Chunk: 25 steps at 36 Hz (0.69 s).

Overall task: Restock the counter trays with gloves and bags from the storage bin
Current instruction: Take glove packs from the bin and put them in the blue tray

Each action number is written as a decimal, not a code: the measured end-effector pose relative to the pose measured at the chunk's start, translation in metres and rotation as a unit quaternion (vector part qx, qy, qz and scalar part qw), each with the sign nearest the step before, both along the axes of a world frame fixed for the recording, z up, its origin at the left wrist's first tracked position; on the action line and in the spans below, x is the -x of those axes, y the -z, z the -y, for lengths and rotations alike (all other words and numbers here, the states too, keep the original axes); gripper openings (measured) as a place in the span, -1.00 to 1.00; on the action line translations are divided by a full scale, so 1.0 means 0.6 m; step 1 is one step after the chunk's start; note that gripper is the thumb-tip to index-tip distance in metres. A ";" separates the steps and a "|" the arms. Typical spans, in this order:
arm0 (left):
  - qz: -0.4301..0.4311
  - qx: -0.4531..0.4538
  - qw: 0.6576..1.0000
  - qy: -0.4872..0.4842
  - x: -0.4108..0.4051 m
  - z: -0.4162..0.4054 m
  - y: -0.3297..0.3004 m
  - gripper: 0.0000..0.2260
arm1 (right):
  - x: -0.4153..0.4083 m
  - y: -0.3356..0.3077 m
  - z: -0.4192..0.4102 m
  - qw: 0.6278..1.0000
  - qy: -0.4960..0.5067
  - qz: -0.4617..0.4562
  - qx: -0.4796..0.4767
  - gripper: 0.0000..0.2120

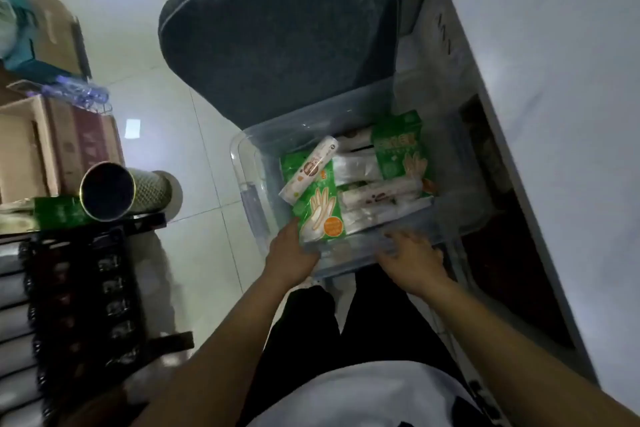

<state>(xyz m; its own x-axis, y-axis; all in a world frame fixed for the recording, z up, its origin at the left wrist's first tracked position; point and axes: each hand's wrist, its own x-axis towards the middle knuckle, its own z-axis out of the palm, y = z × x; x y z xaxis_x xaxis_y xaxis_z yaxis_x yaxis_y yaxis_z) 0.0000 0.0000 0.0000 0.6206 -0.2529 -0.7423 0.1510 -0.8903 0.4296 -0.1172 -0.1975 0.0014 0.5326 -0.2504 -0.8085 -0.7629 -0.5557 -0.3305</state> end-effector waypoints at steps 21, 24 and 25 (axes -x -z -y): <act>0.068 -0.048 0.991 0.103 -0.226 0.062 0.290 -0.38 | -0.142 0.179 -0.046 0.986 0.154 -0.013 -0.062 -0.44; 0.078 -0.028 0.991 0.101 -0.231 0.053 0.304 -0.50 | -0.191 0.248 -0.099 0.960 0.255 -0.069 -0.088 -0.39; 0.080 -0.026 0.991 0.104 -0.232 0.050 0.307 -0.53 | -0.203 0.265 -0.113 0.954 0.275 -0.088 -0.080 -0.42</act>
